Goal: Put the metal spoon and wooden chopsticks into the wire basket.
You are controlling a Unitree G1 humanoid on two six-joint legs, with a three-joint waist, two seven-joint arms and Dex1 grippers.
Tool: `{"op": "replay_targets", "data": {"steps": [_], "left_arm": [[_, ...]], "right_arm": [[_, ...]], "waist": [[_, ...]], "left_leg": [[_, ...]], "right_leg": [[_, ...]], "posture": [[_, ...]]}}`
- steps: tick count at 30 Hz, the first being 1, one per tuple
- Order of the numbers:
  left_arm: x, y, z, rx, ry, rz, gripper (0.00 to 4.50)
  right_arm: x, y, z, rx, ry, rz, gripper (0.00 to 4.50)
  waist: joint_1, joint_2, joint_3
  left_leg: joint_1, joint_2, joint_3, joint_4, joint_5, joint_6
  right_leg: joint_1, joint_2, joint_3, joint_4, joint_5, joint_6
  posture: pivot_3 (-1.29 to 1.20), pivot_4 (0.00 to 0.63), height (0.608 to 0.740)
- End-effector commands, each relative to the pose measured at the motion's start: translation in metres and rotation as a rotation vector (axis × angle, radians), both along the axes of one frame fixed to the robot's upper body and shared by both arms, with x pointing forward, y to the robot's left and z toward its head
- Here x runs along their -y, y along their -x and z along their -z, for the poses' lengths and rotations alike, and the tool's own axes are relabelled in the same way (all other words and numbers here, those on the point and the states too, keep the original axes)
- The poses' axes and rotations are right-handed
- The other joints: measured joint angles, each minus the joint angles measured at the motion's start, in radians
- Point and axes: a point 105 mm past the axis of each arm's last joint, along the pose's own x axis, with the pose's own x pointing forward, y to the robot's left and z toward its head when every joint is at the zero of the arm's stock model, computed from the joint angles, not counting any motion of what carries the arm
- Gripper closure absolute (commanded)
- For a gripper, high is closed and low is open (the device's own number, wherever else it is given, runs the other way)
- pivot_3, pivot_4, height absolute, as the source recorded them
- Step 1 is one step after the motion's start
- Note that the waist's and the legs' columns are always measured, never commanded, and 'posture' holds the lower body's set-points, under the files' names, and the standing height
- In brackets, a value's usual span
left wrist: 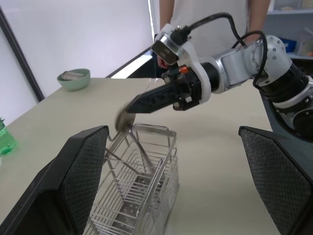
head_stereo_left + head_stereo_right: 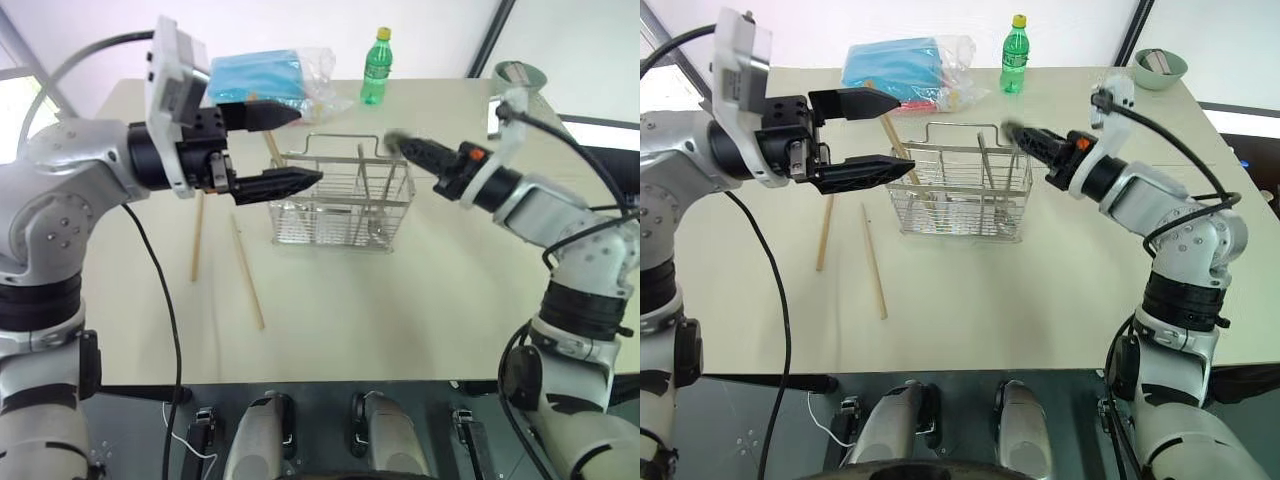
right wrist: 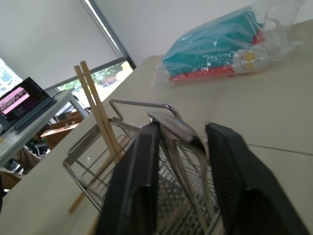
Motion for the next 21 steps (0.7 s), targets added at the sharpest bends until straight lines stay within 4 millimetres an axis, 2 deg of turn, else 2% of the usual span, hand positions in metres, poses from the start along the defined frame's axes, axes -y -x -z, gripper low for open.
{"op": "replay_targets", "data": {"steps": [1, 2, 4, 9, 11, 13, 15, 17, 21], "left_arm": [[-0.005, 0.002, -0.013, 0.062, 0.004, -0.023, 0.00], [-0.006, 0.001, -0.013, 0.063, 0.006, -0.033, 0.00], [-0.009, -0.001, -0.014, 0.067, 0.010, -0.059, 0.00], [-0.028, -0.016, -0.031, 0.087, 0.114, -0.239, 0.00], [-0.049, -0.029, -0.041, 0.082, 0.178, -0.407, 0.00], [-0.075, -0.047, -0.037, 0.001, 0.204, -0.602, 0.00], [-0.106, -0.059, -0.025, -0.100, 0.217, -0.794, 0.00], [-0.133, -0.064, -0.017, -0.182, 0.249, -0.933, 0.00], [-0.177, -0.073, 0.008, -0.328, 0.221, -1.220, 0.00]], "right_arm": [[0.009, 0.002, -0.021, 0.093, 0.017, 0.030, 0.99], [0.011, 0.001, -0.024, 0.107, 0.026, 0.036, 0.53], [0.017, -0.001, -0.034, 0.136, 0.039, 0.049, 0.53], [0.035, 0.001, -0.091, 0.301, 0.077, 0.000, 0.53], [0.030, 0.015, -0.114, 0.379, 0.096, -0.116, 0.53], [0.023, 0.030, -0.124, 0.435, 0.135, -0.238, 0.53], [0.012, 0.049, -0.121, 0.469, 0.205, -0.387, 0.53], [0.002, 0.068, -0.113, 0.476, 0.259, -0.534, 0.53], [-0.008, 0.097, -0.095, 0.455, 0.299, -0.741, 0.53]], "waist": [[0.000, 0.000, 0.000], [0.000, 0.000, 0.000], [0.000, 0.000, 0.000], [0.000, 0.001, 0.001], [0.000, 0.000, 0.001], [-0.001, 0.000, 0.001], [-0.001, 0.000, 0.001], [-0.001, 0.000, 0.001], [0.001, -0.001, 0.001]], "left_leg": [[0.000, 0.000, 0.000, 0.000, 0.000, 0.000], [0.000, 0.000, 0.000, 0.000, 0.000, 0.000], [0.000, 0.000, 0.000, 0.000, 0.000, 0.000], [0.000, 0.000, 0.000, 0.000, 0.000, 0.000], [0.000, 0.000, 0.000, 0.000, 0.000, 0.000], [0.000, 0.000, 0.000, -0.001, 0.000, 0.001], [0.000, 0.000, 0.000, -0.001, -0.001, 0.001], [0.001, 0.001, 0.000, -0.001, -0.001, 0.001], [0.000, 0.001, -0.001, -0.001, -0.001, 0.001]], "right_leg": [[0.000, 0.000, 0.000, 0.000, 0.000, 0.000], [0.000, 0.000, 0.000, 0.000, 0.000, 0.000], [0.000, 0.000, 0.000, 0.000, 0.000, 0.000], [-0.001, 0.000, 0.000, 0.000, 0.000, 0.000], [-0.001, 0.000, 0.000, 0.000, 0.000, 0.000], [0.000, 0.000, 0.000, -0.001, 0.000, 0.000], [0.000, 0.000, 0.000, -0.001, 0.000, 0.000], [0.000, 0.000, 0.000, -0.001, 0.000, 0.000], [0.000, 0.000, 0.000, 0.000, 0.000, 0.000]], "posture": [[0.00, 0.150, 0.707], [0.00, 0.150, 0.707], [0.00, 0.150, 0.707], [0.00, 0.150, 0.707], [0.00, 0.150, 0.707], [0.00, 0.150, 0.707], [0.00, 0.150, 0.707], [0.00, 0.150, 0.707], [0.00, 0.150, 0.707]]}}
